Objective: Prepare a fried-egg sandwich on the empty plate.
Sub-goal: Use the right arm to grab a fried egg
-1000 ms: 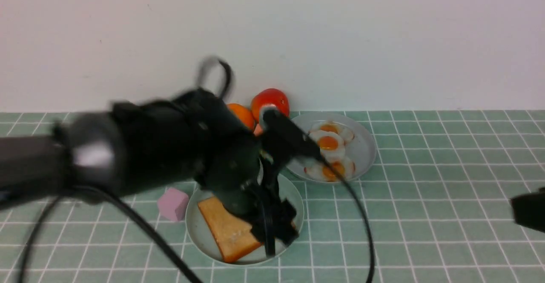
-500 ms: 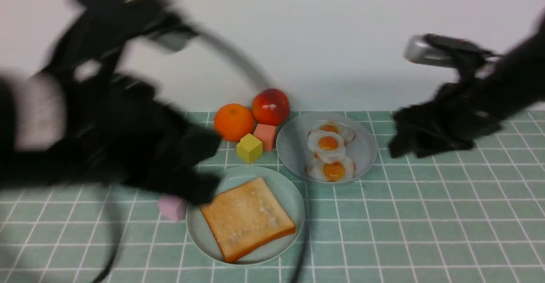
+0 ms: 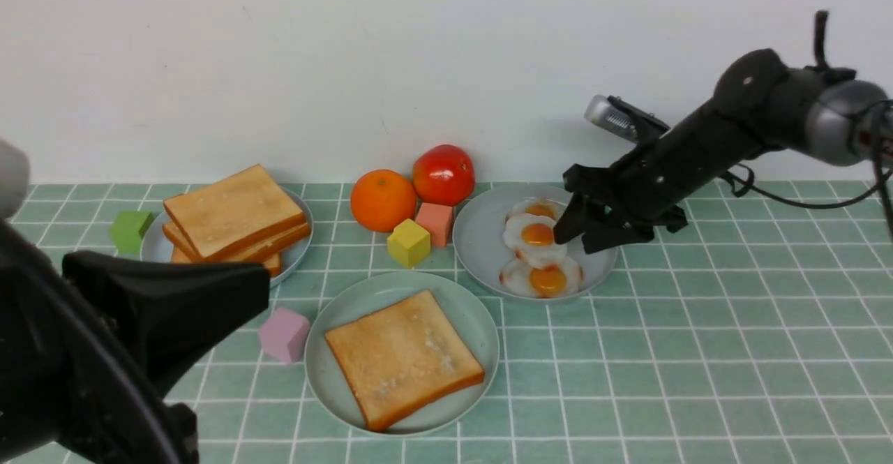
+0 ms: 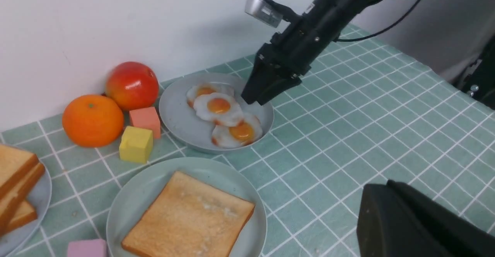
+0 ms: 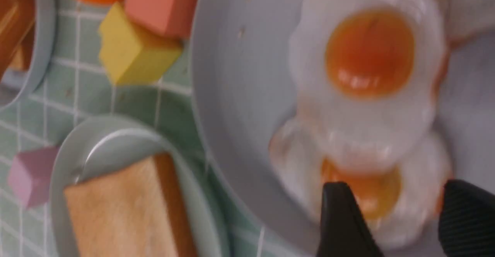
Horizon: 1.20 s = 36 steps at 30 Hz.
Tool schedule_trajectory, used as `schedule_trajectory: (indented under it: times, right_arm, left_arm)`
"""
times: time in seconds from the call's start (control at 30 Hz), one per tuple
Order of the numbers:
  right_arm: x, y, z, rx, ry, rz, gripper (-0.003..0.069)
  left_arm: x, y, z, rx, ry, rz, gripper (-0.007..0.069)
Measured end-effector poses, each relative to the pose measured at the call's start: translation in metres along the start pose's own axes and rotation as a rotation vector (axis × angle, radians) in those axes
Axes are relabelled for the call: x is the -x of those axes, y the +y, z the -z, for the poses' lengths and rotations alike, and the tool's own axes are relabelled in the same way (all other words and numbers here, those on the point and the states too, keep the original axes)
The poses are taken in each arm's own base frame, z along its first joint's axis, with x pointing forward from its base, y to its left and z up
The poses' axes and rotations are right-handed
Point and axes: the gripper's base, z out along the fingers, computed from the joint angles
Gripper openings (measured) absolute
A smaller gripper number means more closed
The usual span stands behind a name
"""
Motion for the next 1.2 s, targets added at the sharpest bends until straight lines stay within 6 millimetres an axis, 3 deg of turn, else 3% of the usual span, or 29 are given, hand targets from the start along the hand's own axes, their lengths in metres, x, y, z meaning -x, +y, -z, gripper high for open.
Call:
schedule_trajectory:
  times: [0.7, 0.97, 1.07, 1.2]
  right_arm:
    - [0.007, -0.019, -0.035, 0.039, -0.073, -0.100, 0.0364]
    - [0.008, -0.020, -0.036, 0.050, -0.078, -0.096, 0.0345]
    - [0.008, -0.021, -0.038, 0.048, -0.078, -0.074, 0.0262]
    - [0.009, -0.021, -0.038, 0.054, -0.087, -0.077, 0.0092]
  left_arm:
    - [-0.001, 0.000, -0.001, -0.001, 0.000, 0.024, -0.0013]
    - [-0.001, 0.000, -0.001, -0.001, 0.001, 0.028, -0.0013]
    - [-0.001, 0.000, -0.001, -0.001, 0.001, 0.028, -0.0013]
    - [-0.001, 0.000, -0.001, -0.002, 0.001, 0.030, -0.0013]
